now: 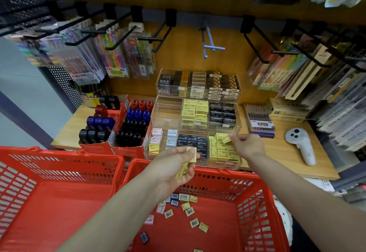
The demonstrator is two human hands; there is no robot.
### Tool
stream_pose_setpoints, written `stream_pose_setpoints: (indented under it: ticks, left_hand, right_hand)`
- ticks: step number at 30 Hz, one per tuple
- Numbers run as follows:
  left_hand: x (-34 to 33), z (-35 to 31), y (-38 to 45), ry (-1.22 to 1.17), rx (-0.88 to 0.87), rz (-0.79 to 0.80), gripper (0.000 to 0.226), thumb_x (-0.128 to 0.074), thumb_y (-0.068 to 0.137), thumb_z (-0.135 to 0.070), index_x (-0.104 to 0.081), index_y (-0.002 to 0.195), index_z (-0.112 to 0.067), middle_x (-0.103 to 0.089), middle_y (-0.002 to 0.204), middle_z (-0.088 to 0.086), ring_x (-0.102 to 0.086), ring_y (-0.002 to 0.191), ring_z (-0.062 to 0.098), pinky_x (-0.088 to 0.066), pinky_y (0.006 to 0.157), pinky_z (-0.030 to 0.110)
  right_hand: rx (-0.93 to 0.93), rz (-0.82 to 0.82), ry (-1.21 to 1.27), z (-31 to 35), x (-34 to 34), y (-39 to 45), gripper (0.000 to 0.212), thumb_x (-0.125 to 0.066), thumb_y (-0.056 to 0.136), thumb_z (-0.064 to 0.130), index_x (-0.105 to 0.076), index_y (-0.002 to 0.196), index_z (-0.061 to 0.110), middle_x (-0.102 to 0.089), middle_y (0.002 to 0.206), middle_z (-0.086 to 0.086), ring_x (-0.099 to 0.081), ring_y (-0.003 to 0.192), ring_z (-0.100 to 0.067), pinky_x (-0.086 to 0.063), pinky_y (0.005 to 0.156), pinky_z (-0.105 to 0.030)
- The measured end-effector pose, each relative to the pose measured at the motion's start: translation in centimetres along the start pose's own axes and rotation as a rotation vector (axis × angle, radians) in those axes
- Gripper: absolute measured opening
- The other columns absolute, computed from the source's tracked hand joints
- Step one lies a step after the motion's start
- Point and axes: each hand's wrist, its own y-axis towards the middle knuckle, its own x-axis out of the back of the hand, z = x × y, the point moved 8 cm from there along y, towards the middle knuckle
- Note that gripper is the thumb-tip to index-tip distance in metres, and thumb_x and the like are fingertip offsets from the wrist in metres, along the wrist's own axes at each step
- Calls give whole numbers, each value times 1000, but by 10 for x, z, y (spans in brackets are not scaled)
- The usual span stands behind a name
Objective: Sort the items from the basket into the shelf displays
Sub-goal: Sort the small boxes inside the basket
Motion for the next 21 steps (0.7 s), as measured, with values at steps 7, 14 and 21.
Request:
stream_pose_setpoints:
  ticks: [7, 14, 21]
  left_hand:
    - [2, 4, 1, 19, 10, 6, 15, -67, 92, -7, -69, 106, -3, -77, 85, 7, -61, 65, 13, -55, 59, 22]
    - [6, 7, 5, 9, 17, -50, 18, -63, 92, 3, -70, 98, -12, -69, 90, 15, -59, 66, 16, -55, 57, 24]
    - [7, -2, 12, 170, -112, -33, 19, -69, 90, -4, -71, 104, -17, -70, 99, 6, -55, 67, 10, -51, 57, 19]
  right_hand:
    - [165, -108, -225, 8, 5, -8, 51, -70, 85, 51, -69, 116, 10, -71, 85, -5, -64, 73, -17, -43, 56, -22]
    - [193, -132, -242, 11, -2, -8, 37, -74, 86, 37, -70, 113, 12, -72, 101, -1, -57, 78, -13, -42, 63, -22]
    - [154, -195, -141, 17, -4, -6, 22, -74, 86, 33, -70, 103, 19, -68, 88, 7, -58, 75, -11, -39, 55, -20]
